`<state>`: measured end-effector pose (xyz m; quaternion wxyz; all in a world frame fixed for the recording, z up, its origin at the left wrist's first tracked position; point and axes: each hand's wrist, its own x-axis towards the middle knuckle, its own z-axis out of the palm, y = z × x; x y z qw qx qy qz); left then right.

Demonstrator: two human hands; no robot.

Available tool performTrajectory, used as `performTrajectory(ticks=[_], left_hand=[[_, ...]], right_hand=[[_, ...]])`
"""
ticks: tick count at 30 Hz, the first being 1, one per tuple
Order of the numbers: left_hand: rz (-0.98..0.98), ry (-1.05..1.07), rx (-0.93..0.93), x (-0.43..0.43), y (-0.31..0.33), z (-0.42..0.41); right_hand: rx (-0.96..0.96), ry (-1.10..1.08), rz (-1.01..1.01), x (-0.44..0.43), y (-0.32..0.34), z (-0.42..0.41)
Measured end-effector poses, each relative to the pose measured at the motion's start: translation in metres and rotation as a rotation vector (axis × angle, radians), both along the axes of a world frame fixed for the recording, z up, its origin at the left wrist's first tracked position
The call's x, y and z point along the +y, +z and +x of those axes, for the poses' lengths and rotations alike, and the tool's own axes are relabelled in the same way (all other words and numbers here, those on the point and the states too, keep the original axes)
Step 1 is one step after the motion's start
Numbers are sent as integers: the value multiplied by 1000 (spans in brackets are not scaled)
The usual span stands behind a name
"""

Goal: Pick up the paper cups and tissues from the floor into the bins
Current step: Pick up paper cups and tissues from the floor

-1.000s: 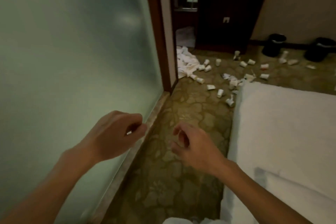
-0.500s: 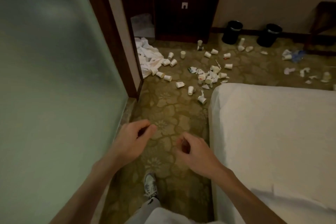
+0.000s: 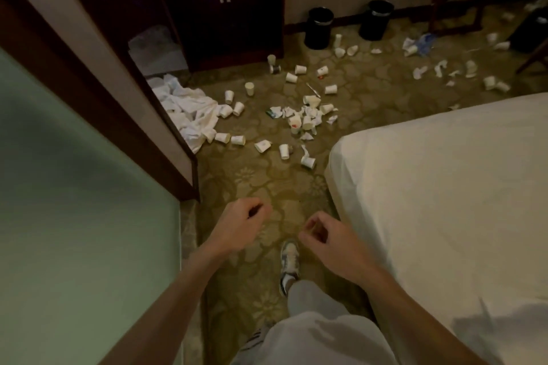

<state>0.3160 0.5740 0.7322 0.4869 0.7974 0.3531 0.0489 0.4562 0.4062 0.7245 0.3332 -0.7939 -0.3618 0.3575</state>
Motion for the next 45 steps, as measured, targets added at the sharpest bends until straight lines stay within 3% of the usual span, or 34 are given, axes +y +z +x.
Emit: performTrajectory(ticks=[13, 21, 27, 31, 34, 39, 45], left_hand=[[-206, -1, 214, 201, -65, 190], [-381, -20, 353, 296, -126, 316], [-478, -70, 484, 364, -233, 408], [-543, -99, 571, 402, -308, 448], [-607, -126, 608, 420, -371, 484], [-655, -160, 592, 426, -500, 548], [-562, -212, 563, 425, -667, 590]], right_hand=[[213, -200, -152, 210, -66, 162], [205, -344, -293, 293, -106, 272], [250, -419, -450, 348, -196, 331], [427, -550, -556, 390, -269, 364], [462, -512, -595, 413, -334, 395], [529, -685, -596, 430, -469, 448], [586, -885, -568, 433, -646, 495]])
